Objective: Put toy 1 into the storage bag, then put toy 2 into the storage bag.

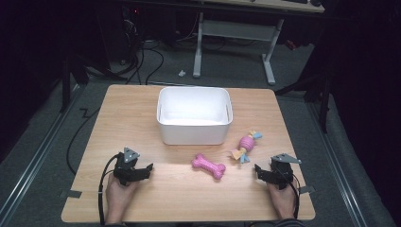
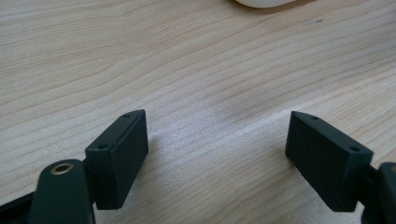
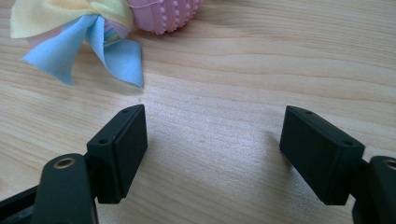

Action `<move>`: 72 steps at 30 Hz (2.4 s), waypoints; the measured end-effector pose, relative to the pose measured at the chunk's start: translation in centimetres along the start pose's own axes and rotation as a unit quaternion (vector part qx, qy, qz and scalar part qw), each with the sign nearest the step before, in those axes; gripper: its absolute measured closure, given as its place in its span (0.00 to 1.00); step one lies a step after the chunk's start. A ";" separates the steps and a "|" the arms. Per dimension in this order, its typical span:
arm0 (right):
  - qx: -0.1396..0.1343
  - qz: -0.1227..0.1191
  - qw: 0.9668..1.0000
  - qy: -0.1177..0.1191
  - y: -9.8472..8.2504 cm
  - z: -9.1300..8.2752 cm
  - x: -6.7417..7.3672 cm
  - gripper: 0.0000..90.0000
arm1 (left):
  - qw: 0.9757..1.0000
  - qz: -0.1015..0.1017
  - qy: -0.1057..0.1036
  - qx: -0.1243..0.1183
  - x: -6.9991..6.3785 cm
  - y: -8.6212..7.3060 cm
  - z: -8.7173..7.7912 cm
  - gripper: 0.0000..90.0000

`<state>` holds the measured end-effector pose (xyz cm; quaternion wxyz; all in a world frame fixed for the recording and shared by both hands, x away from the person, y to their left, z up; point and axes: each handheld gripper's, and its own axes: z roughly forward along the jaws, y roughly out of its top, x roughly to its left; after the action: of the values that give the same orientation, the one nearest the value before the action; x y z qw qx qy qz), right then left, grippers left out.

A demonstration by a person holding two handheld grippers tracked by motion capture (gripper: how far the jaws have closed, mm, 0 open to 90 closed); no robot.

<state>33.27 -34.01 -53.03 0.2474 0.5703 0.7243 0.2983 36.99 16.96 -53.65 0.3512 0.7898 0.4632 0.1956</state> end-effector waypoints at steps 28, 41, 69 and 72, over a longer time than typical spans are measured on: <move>-0.002 -0.014 1.000 0.016 -0.1 -0.1 0.0 0.27 | 1.000 -0.002 0.002 0.000 0.0 0.0 0.0 0.24; -0.012 -0.014 1.000 0.011 -0.3 -0.4 0.1 0.41 | 1.000 -0.001 0.001 0.000 0.0 0.0 0.0 0.24; -0.058 -0.029 0.995 0.075 0.7 -2.9 2.9 0.45 | 1.000 -0.001 0.001 0.000 0.0 0.0 -0.1 0.24; -0.061 -0.050 0.993 0.084 1.4 -3.1 3.7 0.46 | 1.000 -0.001 0.001 0.000 0.0 0.0 -0.1 0.24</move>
<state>31.27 -30.63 -49.92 0.2346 0.4900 0.7504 0.3765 36.93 17.01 -53.65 0.3506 0.7894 0.4643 0.1960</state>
